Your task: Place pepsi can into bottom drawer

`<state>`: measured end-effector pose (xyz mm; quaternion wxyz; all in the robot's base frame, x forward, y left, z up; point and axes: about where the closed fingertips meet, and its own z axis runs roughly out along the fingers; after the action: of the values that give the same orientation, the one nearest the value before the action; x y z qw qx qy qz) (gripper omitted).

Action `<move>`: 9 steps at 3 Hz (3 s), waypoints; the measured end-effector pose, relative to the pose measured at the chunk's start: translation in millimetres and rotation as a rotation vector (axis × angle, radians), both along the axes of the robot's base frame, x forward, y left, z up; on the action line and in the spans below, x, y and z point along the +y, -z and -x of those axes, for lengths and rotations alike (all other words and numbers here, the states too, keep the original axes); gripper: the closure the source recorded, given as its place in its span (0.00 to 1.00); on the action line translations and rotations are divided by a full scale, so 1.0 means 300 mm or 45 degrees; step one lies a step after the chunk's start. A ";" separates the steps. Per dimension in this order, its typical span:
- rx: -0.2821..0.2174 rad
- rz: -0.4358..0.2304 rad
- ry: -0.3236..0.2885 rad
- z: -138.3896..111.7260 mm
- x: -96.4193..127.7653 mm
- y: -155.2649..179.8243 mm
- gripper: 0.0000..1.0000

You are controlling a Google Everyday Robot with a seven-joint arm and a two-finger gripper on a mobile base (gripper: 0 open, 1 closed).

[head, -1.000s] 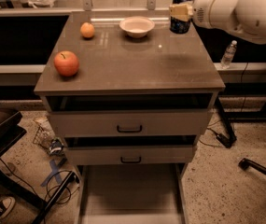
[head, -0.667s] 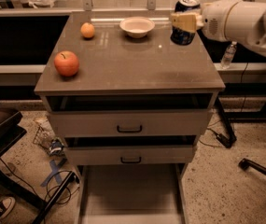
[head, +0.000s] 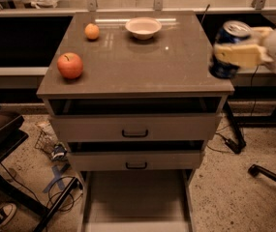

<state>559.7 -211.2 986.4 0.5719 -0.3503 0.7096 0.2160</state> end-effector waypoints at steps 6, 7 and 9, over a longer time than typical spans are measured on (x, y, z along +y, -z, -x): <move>0.281 -0.017 -0.068 0.245 0.112 0.661 1.00; 0.348 -0.014 -0.159 0.254 0.150 0.914 1.00; 0.369 -0.061 -0.181 0.249 0.189 0.993 1.00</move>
Offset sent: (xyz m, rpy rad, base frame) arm -0.0295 -0.0325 -0.0230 0.0045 0.0759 0.0547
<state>485.0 -154.4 688.4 0.4551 -0.3510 0.7527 0.3212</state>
